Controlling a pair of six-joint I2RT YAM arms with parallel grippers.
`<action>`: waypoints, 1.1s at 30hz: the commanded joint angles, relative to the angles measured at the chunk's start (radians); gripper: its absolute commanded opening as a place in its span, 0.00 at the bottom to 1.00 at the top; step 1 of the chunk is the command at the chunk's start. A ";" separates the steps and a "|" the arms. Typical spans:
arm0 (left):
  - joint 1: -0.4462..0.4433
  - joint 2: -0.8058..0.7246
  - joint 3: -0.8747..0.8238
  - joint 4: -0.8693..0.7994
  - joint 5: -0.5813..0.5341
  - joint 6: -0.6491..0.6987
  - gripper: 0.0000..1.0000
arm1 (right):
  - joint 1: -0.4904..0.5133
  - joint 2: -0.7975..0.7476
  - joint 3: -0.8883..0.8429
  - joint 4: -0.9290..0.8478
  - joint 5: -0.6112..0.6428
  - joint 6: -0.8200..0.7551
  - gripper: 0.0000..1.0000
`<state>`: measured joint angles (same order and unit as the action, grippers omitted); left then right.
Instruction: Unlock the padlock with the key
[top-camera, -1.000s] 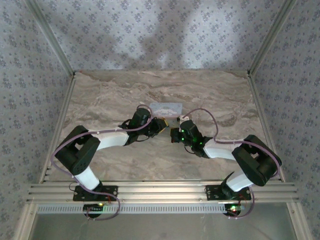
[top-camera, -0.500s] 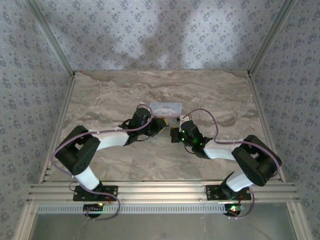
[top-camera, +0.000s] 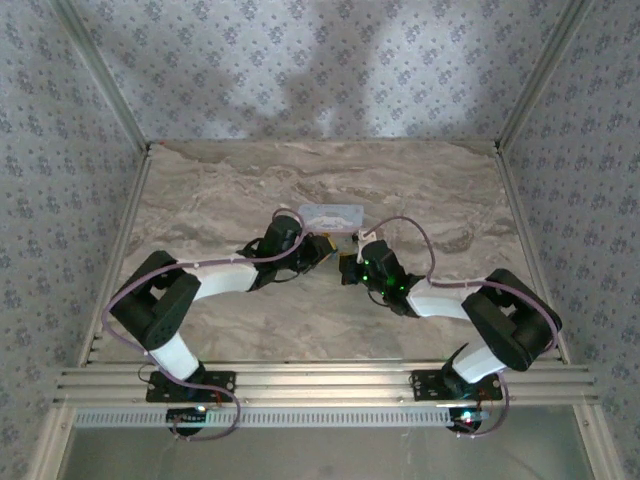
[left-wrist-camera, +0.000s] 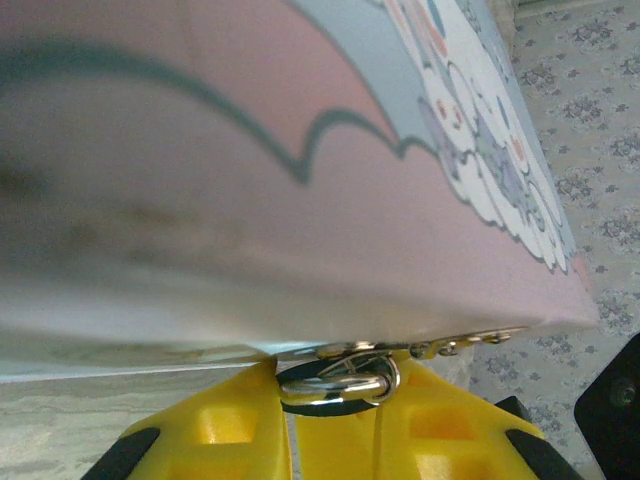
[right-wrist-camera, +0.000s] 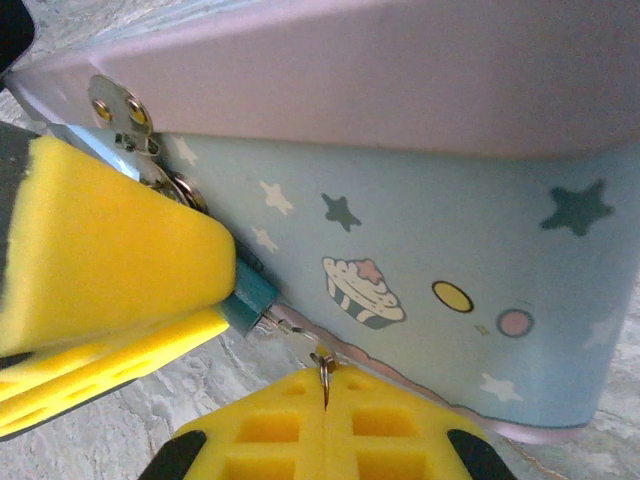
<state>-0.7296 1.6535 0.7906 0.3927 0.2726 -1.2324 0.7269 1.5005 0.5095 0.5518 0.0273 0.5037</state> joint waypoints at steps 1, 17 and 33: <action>-0.021 0.013 0.017 0.000 0.048 -0.008 0.10 | 0.004 0.013 0.061 0.110 -0.039 -0.024 0.00; -0.006 0.056 0.018 0.006 0.048 -0.013 0.10 | -0.004 0.052 0.036 0.093 -0.059 0.037 0.00; 0.002 0.152 -0.013 0.091 0.040 -0.046 0.11 | -0.018 0.138 -0.045 0.086 -0.079 0.146 0.00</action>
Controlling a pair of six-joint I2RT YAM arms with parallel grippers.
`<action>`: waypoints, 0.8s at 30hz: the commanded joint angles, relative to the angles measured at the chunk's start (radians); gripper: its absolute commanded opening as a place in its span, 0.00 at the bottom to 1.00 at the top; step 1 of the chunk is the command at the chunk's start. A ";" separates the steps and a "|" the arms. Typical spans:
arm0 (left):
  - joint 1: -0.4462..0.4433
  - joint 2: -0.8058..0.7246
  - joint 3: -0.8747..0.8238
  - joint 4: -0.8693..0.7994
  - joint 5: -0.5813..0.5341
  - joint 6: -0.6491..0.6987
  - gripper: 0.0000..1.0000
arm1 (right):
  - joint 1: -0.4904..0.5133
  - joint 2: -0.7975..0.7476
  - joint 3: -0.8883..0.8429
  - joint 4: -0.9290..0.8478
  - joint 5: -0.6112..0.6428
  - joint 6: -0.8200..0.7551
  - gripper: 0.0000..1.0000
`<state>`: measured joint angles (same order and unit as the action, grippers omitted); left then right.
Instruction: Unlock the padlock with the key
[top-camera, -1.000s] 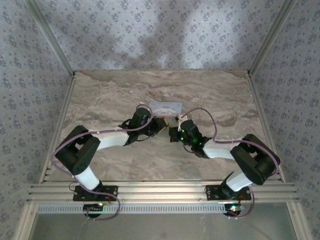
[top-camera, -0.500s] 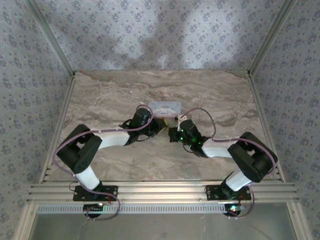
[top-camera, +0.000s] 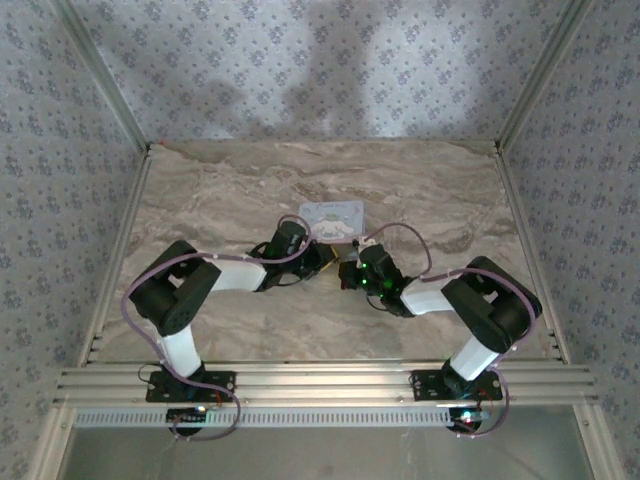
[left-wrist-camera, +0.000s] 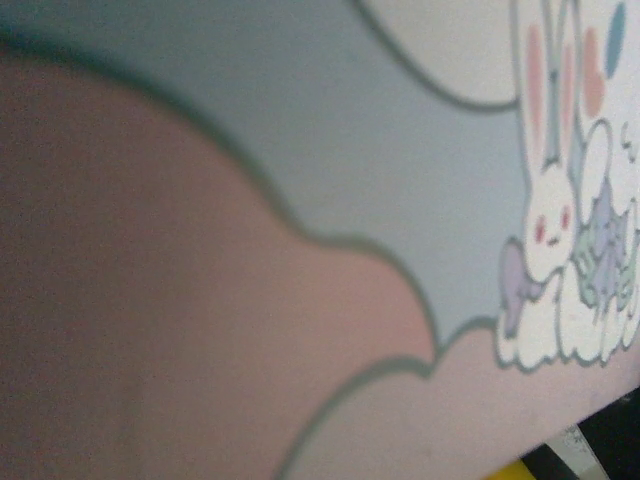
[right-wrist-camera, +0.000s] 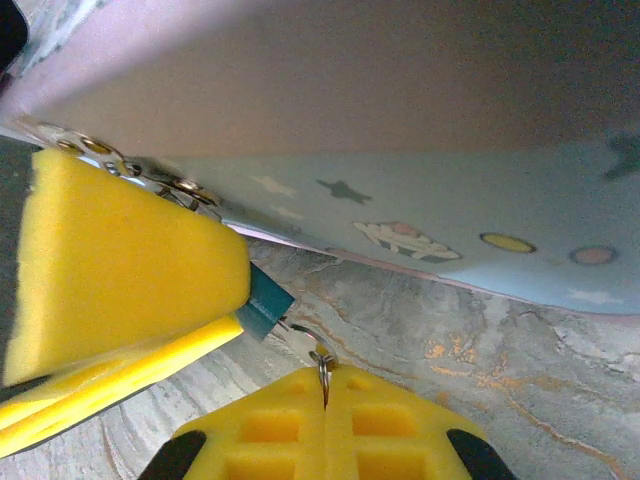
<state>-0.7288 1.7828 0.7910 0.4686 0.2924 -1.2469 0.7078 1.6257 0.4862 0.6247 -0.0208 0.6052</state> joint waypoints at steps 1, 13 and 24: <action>0.003 0.020 -0.016 0.015 0.018 -0.031 0.12 | -0.001 0.014 -0.024 0.010 -0.031 0.048 0.00; 0.025 -0.089 -0.054 -0.048 -0.010 0.018 0.33 | -0.007 0.040 -0.011 -0.014 -0.061 0.074 0.00; 0.078 -0.201 -0.148 -0.039 -0.020 0.014 0.52 | -0.007 0.013 0.005 -0.027 -0.118 0.140 0.00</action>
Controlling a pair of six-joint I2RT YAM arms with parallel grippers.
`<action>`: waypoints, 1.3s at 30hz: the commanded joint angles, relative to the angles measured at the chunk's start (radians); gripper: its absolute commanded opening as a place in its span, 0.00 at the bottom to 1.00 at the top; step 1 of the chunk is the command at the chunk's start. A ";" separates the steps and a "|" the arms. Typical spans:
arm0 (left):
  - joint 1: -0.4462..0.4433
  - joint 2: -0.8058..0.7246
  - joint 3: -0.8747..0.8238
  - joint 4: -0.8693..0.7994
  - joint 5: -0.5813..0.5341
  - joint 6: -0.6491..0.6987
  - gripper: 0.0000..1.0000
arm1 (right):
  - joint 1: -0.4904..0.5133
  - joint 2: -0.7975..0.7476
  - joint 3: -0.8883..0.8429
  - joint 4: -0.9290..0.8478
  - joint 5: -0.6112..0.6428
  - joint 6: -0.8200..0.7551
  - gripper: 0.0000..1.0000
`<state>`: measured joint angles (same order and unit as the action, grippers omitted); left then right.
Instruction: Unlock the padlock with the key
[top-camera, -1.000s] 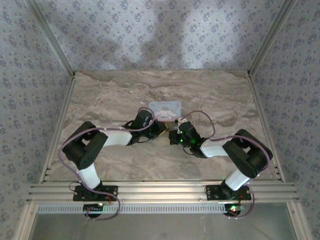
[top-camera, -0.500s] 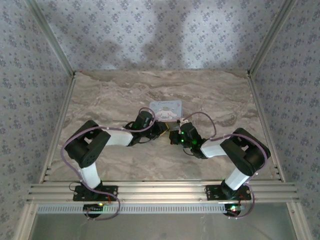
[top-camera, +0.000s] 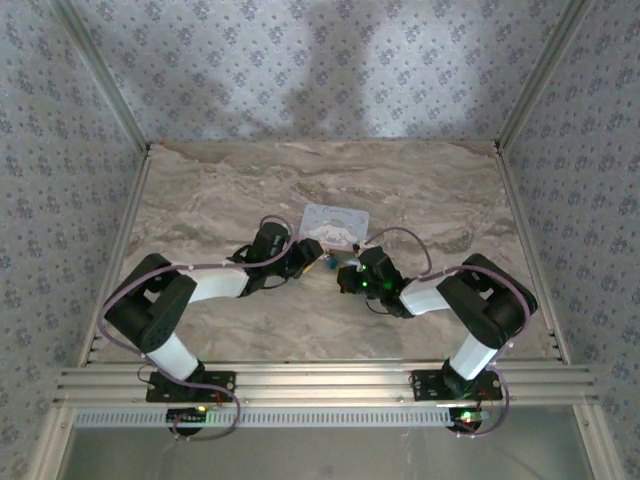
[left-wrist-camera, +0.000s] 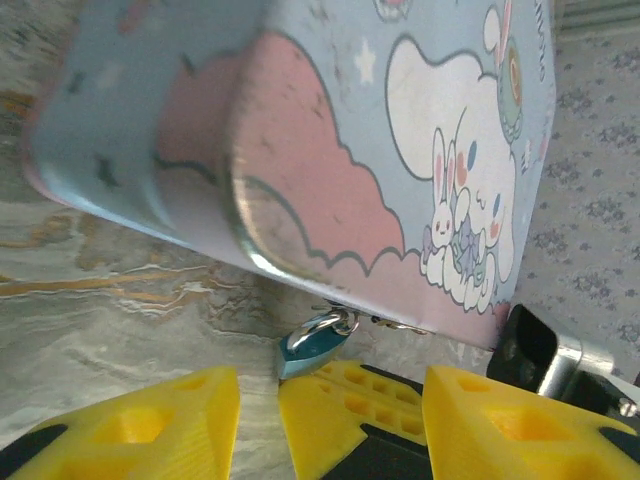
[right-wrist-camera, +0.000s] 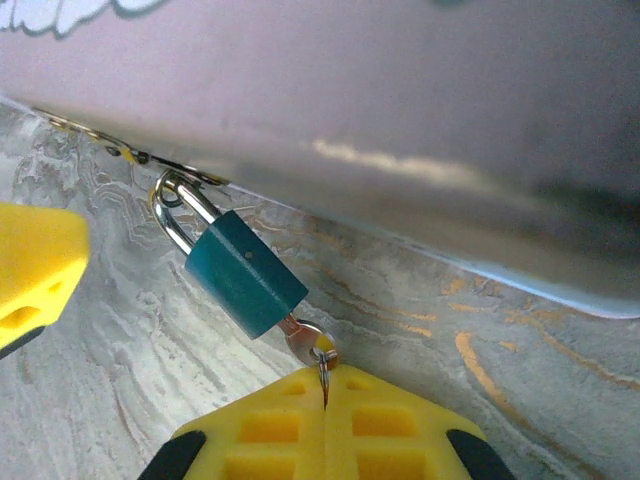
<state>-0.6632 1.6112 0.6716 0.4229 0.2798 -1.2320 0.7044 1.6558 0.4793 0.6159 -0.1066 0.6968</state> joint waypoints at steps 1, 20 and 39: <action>0.014 -0.028 -0.033 0.017 -0.002 -0.005 0.52 | -0.005 -0.025 0.014 -0.026 -0.036 0.056 0.00; -0.023 0.137 0.002 0.190 0.081 -0.073 0.39 | -0.017 -0.051 0.032 -0.017 -0.095 0.124 0.00; -0.053 0.207 0.071 0.195 0.085 -0.072 0.28 | -0.026 -0.079 0.027 0.001 -0.120 0.148 0.00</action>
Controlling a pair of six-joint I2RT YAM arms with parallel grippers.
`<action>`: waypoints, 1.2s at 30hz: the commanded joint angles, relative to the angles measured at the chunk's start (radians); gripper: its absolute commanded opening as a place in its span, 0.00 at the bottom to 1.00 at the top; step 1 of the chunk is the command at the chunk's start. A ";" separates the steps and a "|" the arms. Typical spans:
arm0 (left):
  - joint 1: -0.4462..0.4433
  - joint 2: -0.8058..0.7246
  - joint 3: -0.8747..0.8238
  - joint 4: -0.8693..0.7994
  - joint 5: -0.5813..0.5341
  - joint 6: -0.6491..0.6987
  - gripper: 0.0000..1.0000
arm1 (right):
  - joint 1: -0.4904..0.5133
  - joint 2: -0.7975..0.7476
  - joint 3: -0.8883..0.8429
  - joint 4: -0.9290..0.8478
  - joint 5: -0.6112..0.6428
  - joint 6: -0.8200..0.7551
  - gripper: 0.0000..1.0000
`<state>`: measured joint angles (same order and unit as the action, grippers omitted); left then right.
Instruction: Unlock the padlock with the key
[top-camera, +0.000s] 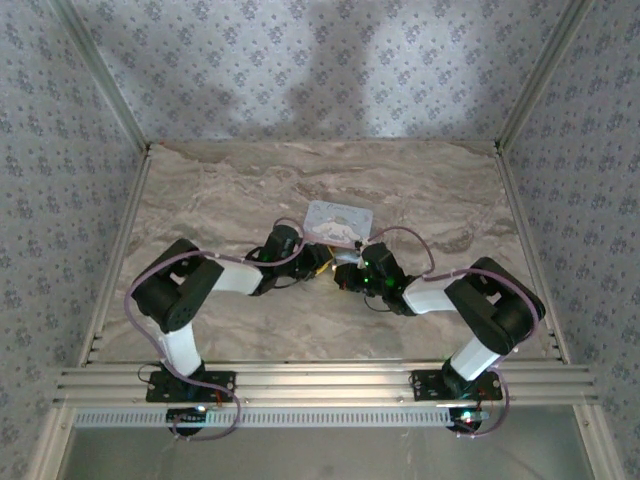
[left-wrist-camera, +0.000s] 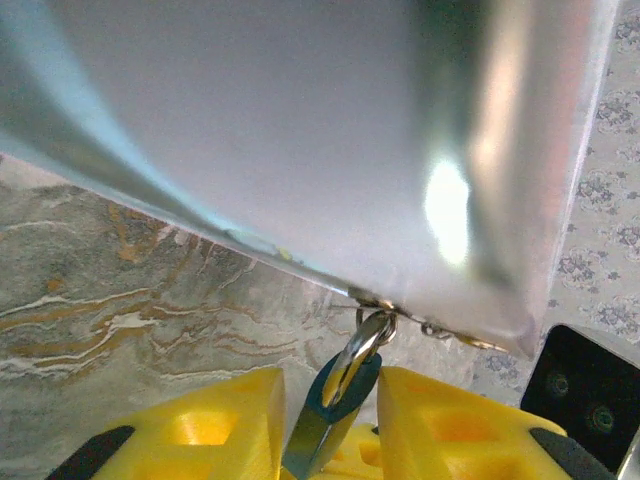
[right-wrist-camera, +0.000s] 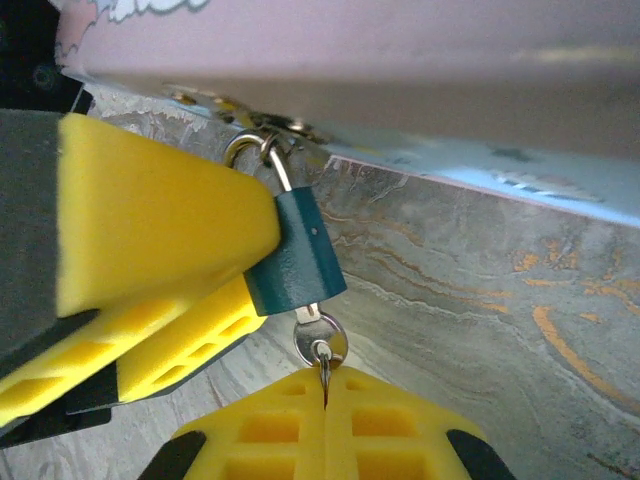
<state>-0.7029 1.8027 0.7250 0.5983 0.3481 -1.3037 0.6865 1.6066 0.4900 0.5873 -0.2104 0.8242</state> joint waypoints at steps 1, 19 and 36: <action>-0.012 0.015 0.017 0.019 0.017 0.000 0.27 | -0.008 -0.030 0.016 0.032 -0.018 0.024 0.00; -0.017 -0.009 0.019 0.015 0.010 -0.034 0.05 | -0.036 -0.105 -0.011 -0.030 0.006 -0.003 0.20; -0.016 -0.077 0.022 -0.013 0.020 -0.122 0.00 | -0.028 -0.467 0.060 -0.485 0.270 -0.633 0.65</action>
<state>-0.7101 1.7725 0.7292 0.5812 0.3477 -1.3975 0.6449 1.1915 0.5156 0.1913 -0.0360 0.4110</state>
